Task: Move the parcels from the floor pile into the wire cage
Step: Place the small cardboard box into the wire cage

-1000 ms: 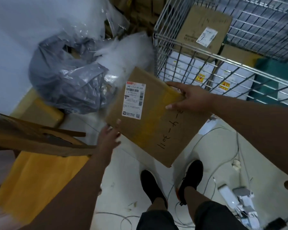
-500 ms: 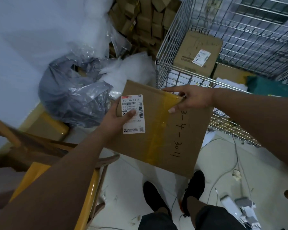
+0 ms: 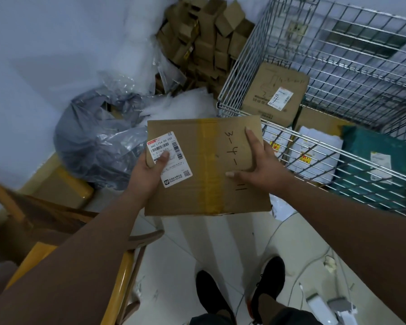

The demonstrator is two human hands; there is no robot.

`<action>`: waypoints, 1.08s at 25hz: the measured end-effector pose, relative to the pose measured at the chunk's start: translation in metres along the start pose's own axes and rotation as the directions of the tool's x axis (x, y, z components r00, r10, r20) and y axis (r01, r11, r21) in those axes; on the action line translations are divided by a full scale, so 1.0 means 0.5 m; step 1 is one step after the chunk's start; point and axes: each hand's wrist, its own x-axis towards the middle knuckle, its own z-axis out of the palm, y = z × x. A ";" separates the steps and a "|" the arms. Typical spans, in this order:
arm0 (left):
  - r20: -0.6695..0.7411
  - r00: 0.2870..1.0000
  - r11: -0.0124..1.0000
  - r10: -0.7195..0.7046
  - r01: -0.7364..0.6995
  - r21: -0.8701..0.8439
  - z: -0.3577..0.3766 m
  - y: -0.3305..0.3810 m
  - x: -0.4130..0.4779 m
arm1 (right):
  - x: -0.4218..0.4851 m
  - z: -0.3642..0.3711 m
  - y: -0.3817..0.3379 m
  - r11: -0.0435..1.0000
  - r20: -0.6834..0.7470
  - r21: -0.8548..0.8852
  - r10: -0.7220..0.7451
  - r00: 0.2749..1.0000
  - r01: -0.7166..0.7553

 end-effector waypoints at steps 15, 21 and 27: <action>0.287 0.908 0.724 0.305 -0.417 0.550 -0.035 0.241 -0.121 | -0.136 -0.199 -0.126 1.000 -0.070 -0.005 0.007 0.998 -0.007; 0.338 0.873 0.697 0.353 -0.486 0.527 0.097 0.369 -0.162 | -0.216 -0.335 -0.090 0.992 -0.193 0.021 0.126 0.973 -0.124; 0.422 0.794 0.636 0.437 -0.605 0.480 0.293 0.513 -0.105 | -0.194 -0.517 0.015 0.982 -0.303 0.065 0.188 0.934 -0.176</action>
